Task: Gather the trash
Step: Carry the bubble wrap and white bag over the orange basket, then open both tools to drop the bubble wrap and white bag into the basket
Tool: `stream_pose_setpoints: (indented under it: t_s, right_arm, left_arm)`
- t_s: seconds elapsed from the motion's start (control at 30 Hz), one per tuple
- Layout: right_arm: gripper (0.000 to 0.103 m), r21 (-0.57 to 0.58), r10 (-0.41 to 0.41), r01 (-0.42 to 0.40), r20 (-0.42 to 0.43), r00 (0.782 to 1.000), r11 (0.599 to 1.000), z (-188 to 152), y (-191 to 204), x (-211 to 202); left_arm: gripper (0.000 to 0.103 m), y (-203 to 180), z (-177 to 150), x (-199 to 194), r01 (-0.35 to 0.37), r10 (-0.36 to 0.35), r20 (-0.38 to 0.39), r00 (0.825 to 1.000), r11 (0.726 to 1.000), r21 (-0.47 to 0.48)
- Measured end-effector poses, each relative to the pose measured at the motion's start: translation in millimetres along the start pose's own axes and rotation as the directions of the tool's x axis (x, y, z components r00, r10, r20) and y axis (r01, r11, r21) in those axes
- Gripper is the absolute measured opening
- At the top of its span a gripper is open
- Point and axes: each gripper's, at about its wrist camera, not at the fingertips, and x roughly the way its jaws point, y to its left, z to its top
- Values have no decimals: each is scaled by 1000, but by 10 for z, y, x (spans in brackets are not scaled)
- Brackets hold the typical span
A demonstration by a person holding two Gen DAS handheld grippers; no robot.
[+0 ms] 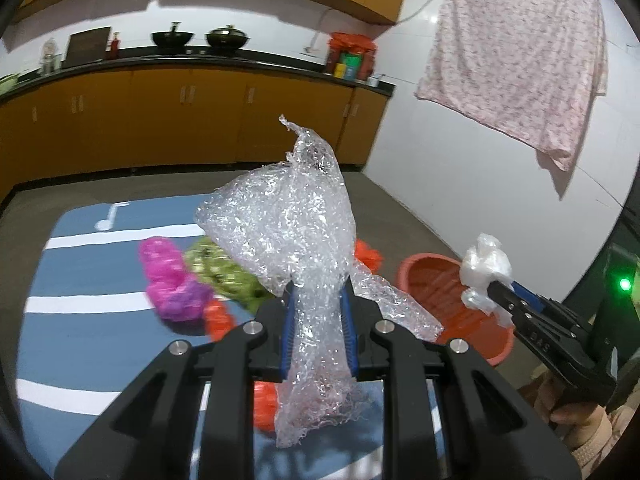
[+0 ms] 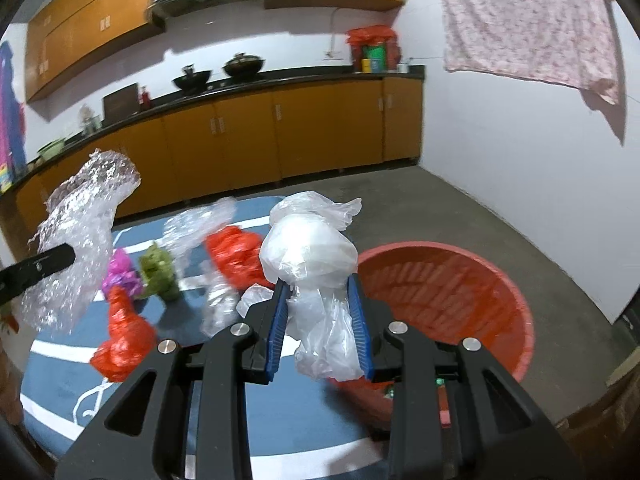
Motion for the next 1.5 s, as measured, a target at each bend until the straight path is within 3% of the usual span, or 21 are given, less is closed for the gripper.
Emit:
stream_pose_setpoints:
  t_s: [0.53, 0.83, 1.37, 1.43, 1.5]
  right_arm:
    - [31, 104, -159, 160, -18, 987, 982, -51, -901, 35]
    - [31, 134, -202, 205, -36, 979, 970, -58, -1199, 168]
    - [31, 149, -228, 231, -34, 973, 961, -57, -1239, 335]
    - [36, 163, -226, 227, -26, 974, 960, -25, -1289, 354]
    - [53, 179, -224, 223, -18, 974, 958, -32, -1291, 357]
  left_arm:
    - [21, -1031, -113, 779, 190, -179, -105, 978, 976, 103]
    - [21, -1278, -238, 1229, 236, -212, -179, 961, 963, 128]
    - [23, -1542, -362, 1606, 272, -238, -231, 943, 954, 127]
    - [29, -1556, -362, 1636, 269, -236, -233, 944, 955, 123]
    - [36, -1544, -364, 1663, 264, -233, -235, 944, 958, 113]
